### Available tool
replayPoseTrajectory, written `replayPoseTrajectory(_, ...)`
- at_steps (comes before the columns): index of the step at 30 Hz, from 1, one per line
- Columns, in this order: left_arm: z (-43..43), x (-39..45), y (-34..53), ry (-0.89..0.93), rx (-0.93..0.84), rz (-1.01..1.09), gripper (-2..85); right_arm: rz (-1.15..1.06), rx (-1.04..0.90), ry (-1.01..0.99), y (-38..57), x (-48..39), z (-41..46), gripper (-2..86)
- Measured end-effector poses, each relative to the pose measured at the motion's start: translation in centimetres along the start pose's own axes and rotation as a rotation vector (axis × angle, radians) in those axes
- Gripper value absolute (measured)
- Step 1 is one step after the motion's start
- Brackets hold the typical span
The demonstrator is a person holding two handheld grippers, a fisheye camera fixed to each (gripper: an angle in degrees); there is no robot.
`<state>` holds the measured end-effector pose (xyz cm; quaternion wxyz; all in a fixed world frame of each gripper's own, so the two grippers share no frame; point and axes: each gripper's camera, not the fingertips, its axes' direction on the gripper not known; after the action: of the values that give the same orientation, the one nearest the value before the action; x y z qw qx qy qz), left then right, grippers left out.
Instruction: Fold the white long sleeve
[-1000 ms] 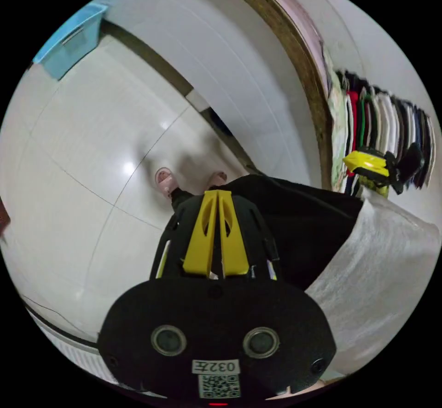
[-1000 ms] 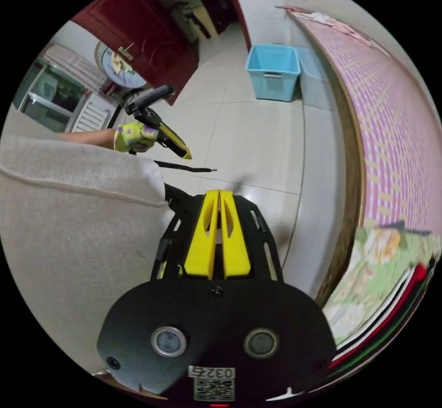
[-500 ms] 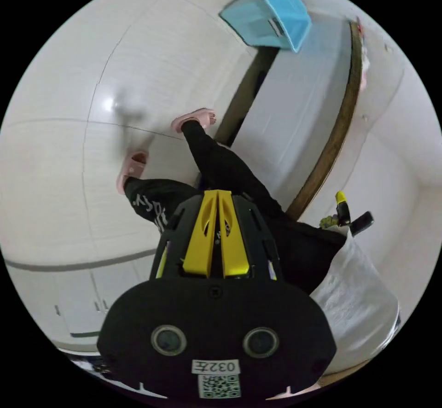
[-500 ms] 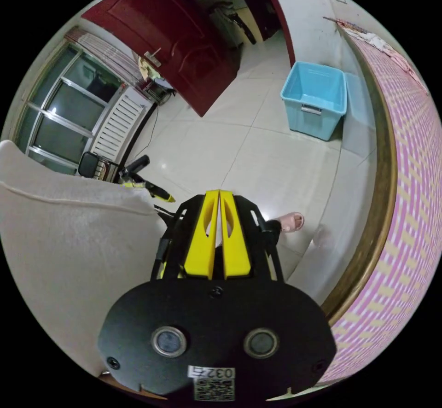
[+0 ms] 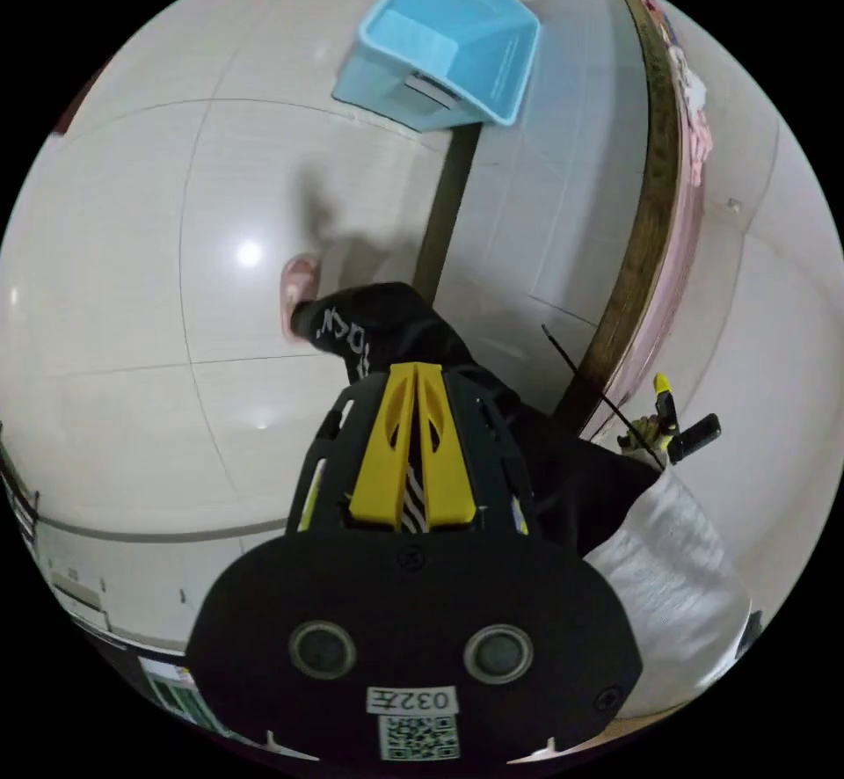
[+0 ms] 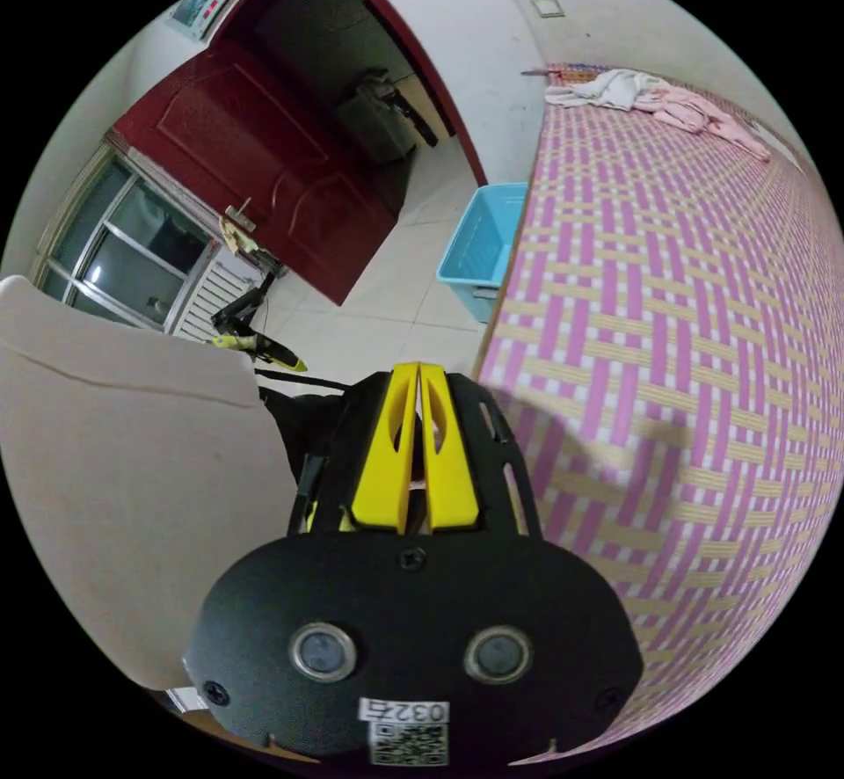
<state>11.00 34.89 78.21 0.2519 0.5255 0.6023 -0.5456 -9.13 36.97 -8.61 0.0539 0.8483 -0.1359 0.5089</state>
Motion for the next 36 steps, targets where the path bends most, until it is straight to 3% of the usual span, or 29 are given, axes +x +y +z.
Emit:
replayPoseTrajectory(4,2.1,8.8,-5.5,-0.150,-0.150,0.150,-0.9,0.107,0.050,0.019,3.0,4.6,-3.0,-1.0)
replayPoseTrajectory(7,1.7,14.6,-8.9,-0.214,-0.178,0.282,-0.9,0.265,0.137,-0.030,6.5,8.0,-5.0,-1.0)
replayPoseTrajectory(11,1.1,21.8,-14.8,-0.437,-0.199,0.493,-0.9,0.477,0.298,-0.067,11.2,10.8,-7.7,-1.0)
replayPoseTrajectory(20,-9.8,37.5,-24.0,-0.349,0.250,0.922,-0.5,0.889,0.679,-0.145,14.0,13.4,-9.4,-1.0)
replayPoseTrajectory(25,-15.8,43.6,-30.8,-0.358,0.388,0.999,4.4,0.863,0.757,-0.064,9.8,12.6,-11.2,-1.0)
replayPoseTrajectory(29,-18.1,48.7,-35.7,-0.402,0.448,1.028,6.8,0.872,0.706,-0.028,8.8,12.0,-11.2,-1.0)
replayPoseTrajectory(33,-15.6,50.7,-39.7,-0.525,0.354,1.007,6.5,0.916,0.712,0.009,10.6,11.1,-11.1,-1.0)
replayPoseTrajectory(36,-13.3,49.9,-42.0,-0.688,0.275,0.954,1.7,0.963,0.740,0.028,13.3,10.3,-11.0,-1.0)
